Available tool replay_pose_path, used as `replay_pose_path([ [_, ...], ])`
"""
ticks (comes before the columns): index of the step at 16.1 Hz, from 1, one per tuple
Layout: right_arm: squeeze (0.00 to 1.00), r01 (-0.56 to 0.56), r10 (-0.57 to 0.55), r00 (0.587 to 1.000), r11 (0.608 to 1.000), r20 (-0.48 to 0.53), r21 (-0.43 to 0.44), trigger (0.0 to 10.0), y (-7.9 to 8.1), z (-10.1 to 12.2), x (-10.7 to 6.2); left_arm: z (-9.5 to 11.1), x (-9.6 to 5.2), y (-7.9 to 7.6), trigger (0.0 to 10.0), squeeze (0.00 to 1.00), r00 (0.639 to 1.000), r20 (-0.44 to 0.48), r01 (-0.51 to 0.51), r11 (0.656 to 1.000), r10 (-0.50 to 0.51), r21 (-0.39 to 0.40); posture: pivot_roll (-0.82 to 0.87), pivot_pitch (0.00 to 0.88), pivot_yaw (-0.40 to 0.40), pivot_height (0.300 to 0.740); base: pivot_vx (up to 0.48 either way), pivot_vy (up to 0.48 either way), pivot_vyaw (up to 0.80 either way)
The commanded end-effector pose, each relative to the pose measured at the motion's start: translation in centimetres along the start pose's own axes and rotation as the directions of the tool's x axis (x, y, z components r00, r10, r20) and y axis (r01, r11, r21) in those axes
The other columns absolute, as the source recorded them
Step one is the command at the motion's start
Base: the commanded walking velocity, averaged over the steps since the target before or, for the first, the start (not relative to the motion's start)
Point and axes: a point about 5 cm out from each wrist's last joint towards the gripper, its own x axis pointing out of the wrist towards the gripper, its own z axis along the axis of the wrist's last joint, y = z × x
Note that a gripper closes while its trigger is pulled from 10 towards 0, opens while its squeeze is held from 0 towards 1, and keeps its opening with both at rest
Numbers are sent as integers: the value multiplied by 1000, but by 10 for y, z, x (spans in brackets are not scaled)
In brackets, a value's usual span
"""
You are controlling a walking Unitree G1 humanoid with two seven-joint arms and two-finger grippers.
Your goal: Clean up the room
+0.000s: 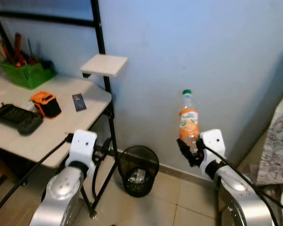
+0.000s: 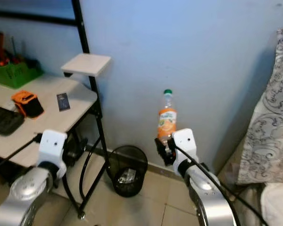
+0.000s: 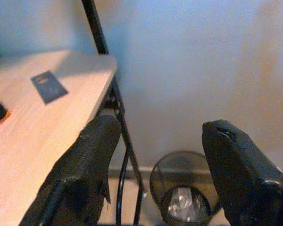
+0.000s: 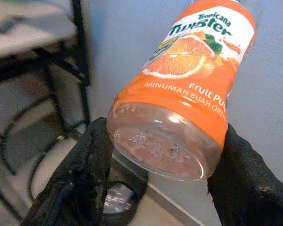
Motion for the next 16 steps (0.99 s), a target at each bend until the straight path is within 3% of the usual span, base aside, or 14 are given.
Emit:
replay_pose_path([
  [1,0,4,-4,1000,1000,19,-30,10000,5,10,2,-3,-1,3,10000,0,1000,-19,-2,1000,2,0,-64,0,-1,740,262,0,0],
  [6,0,-31,30,999,999,-22,-40,10000,12,6,-4,-4,-1,7,10000,0,1000,-20,-8,1000,8,10,-62,0,-6,740,262,0,0],
  [16,0,-38,32,996,997,-86,-62,10000,-3,-15,3,-4,0,8,10000,0,1000,-20,1,1000,-1,12,-69,0,-7,740,262,0,0],
])
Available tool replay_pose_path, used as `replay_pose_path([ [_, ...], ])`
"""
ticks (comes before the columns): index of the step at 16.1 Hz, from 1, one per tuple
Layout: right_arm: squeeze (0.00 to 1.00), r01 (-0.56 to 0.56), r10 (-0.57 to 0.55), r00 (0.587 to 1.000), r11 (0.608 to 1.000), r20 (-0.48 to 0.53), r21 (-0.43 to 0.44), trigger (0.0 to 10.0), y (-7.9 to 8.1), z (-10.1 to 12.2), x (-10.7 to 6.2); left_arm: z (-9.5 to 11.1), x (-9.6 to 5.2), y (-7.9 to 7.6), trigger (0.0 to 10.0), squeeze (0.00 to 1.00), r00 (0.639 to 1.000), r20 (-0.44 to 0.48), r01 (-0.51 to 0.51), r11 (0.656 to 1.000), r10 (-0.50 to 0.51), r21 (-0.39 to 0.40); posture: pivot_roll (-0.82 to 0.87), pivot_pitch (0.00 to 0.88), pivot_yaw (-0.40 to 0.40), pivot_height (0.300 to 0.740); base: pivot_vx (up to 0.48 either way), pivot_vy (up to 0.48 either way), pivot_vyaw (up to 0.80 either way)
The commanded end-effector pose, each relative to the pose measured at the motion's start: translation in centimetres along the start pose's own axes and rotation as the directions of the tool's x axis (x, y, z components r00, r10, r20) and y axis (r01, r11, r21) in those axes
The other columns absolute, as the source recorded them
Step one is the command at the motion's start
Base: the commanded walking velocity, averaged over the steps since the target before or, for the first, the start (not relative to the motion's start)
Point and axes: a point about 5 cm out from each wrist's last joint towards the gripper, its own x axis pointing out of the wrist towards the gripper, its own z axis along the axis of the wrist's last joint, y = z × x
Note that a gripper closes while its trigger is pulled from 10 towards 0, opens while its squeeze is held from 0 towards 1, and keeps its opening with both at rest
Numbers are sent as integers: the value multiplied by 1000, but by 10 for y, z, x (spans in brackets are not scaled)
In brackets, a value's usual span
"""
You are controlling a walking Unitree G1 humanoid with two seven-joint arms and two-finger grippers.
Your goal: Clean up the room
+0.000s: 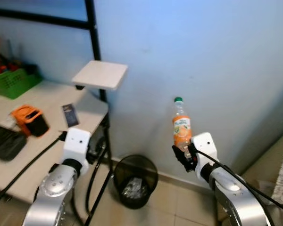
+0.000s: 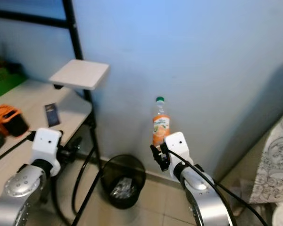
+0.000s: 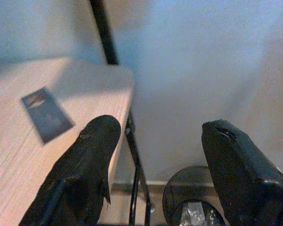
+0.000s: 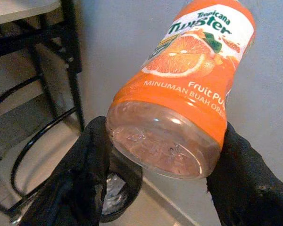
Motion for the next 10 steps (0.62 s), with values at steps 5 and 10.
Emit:
replay_pose_path([
  [5,0,18,-18,1000,1000,-23,-15,10000,-11,-9,0,1,1,-7,10000,0,999,4,32,999,-32,0,-71,0,-10,740,261,0,0],
  [10,0,-6,4,999,999,-37,-35,10000,-14,-16,2,0,1,-10,10000,0,999,1,47,999,-47,8,-70,0,-16,740,260,0,0],
])
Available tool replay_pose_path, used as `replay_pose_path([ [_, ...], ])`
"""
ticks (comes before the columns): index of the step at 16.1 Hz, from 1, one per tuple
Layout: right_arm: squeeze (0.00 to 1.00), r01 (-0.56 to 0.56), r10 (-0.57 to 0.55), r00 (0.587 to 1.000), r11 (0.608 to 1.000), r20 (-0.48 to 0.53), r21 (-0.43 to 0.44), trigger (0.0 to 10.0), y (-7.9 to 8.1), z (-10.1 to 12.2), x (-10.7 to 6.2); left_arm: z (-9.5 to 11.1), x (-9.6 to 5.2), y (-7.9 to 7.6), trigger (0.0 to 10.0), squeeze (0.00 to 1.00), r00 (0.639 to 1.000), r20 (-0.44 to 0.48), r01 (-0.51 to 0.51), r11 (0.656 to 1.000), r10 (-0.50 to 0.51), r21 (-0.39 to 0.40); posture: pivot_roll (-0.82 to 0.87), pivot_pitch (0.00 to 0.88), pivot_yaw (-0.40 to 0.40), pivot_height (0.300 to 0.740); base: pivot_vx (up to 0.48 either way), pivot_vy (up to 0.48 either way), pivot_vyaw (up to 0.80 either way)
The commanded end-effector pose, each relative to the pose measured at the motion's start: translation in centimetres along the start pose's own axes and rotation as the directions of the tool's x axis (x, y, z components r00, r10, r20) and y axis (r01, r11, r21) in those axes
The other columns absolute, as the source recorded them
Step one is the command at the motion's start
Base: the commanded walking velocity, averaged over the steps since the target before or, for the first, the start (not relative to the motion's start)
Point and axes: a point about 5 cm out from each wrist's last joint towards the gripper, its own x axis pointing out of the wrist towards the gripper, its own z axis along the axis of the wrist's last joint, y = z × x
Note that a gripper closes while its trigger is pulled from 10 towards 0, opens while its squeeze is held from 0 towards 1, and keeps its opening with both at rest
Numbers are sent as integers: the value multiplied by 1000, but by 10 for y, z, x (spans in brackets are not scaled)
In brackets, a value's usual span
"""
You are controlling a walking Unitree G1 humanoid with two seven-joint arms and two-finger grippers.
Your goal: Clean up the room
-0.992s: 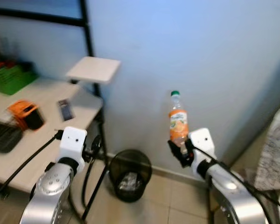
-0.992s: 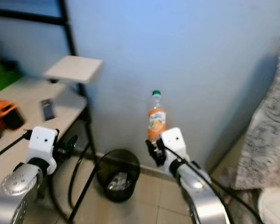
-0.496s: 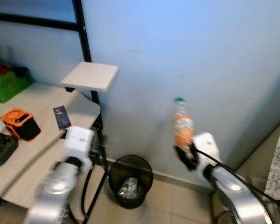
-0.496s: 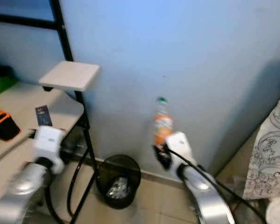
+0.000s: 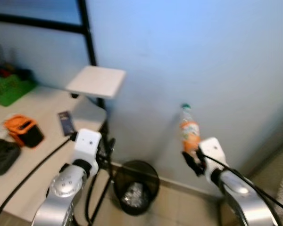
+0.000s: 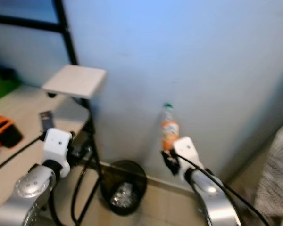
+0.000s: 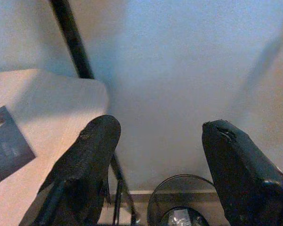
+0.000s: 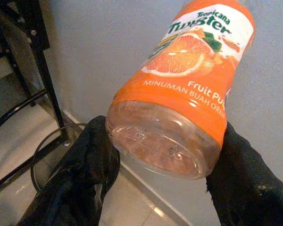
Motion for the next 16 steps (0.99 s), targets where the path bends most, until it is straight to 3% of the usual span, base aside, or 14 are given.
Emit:
replay_pose_path([
  [1,0,-90,91,996,995,20,-34,10000,9,5,1,-1,-3,6,10000,0,1000,-6,-15,1000,15,16,-71,0,-18,740,259,0,0],
  [5,0,-230,211,969,962,-131,-150,10000,7,-12,-3,-4,-6,2,10000,0,998,-35,49,998,-47,51,-71,0,-22,740,250,0,0],
  [7,0,-239,184,952,947,-245,-214,10000,9,-45,25,-8,-9,-6,10000,0,989,-66,137,987,-131,87,-70,0,-33,740,0,0,0],
  [9,0,-267,190,938,929,-291,-255,10000,16,-52,40,-9,-9,-11,10000,0,978,-81,198,975,-190,102,-69,0,-39,740,0,0,0],
  [10,0,-273,173,926,921,-334,-278,10000,22,-56,51,-8,-9,-15,10000,0,965,-86,256,959,-247,117,-69,0,-46,740,0,0,0],
  [12,0,-241,120,916,927,-384,-286,10000,16,-63,58,-8,-8,-19,10000,0,923,-143,378,911,-357,164,-69,0,-47,740,0,0,0],
  [14,0,-250,134,910,932,-392,-263,10000,23,-57,69,-8,-9,-24,10000,0,867,-195,490,857,-459,159,-68,0,-55,740,0,0,0],
  [16,0,-278,147,912,908,-384,-313,10000,33,-40,83,-4,-9,-25,10000,0,828,-217,552,819,-517,155,-44,0,-59,740,0,0,0],
])
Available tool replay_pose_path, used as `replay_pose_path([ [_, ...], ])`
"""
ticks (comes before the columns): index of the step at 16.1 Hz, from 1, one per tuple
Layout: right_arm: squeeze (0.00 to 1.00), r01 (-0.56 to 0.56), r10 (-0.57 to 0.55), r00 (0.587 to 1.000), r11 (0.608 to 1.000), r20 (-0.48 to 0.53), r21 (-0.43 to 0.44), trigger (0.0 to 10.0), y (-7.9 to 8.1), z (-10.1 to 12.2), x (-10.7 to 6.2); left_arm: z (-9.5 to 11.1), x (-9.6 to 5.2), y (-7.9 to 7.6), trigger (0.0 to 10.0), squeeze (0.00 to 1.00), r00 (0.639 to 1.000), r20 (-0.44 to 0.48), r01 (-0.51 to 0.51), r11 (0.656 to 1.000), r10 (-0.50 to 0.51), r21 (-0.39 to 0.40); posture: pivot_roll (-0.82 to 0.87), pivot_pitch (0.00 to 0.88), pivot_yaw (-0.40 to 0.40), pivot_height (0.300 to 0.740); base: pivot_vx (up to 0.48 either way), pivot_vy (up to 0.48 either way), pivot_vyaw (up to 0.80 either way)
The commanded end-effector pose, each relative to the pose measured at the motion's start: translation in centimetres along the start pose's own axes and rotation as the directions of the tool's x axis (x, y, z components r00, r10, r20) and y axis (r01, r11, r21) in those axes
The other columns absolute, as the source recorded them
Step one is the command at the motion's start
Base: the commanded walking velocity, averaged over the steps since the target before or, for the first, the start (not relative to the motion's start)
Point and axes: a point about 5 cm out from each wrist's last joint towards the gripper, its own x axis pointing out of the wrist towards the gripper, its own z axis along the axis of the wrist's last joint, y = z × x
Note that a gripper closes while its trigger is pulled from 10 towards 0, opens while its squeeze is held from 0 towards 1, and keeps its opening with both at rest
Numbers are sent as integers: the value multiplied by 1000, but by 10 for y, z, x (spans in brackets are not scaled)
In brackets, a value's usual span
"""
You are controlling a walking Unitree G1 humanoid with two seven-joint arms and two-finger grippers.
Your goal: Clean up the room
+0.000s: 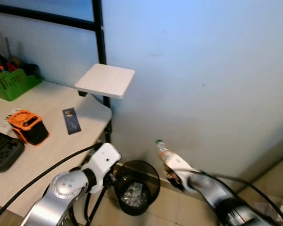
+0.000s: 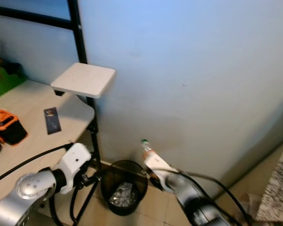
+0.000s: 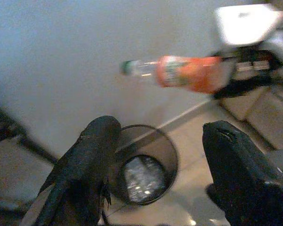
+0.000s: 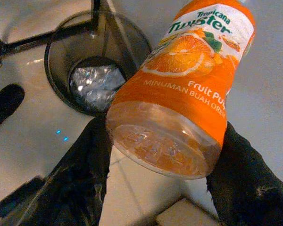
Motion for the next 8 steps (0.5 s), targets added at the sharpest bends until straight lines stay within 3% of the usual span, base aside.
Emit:
replay_pose_path([
  [1,0,34,-34,999,999,15,-26,10000,-6,12,2,3,-1,1,10000,0,1000,-7,29,999,-28,21,-47,0,-56,740,0,0,0],
  [4,0,37,-37,999,999,15,4,10000,-9,30,5,3,-3,5,10000,0,999,-25,46,998,-45,33,-42,0,-50,740,0,0,0],
  [8,0,20,-22,999,998,-32,-58,10000,-9,43,7,3,-7,5,10000,0,995,-53,89,995,-87,36,-41,28,-47,740,0,0,0],
])
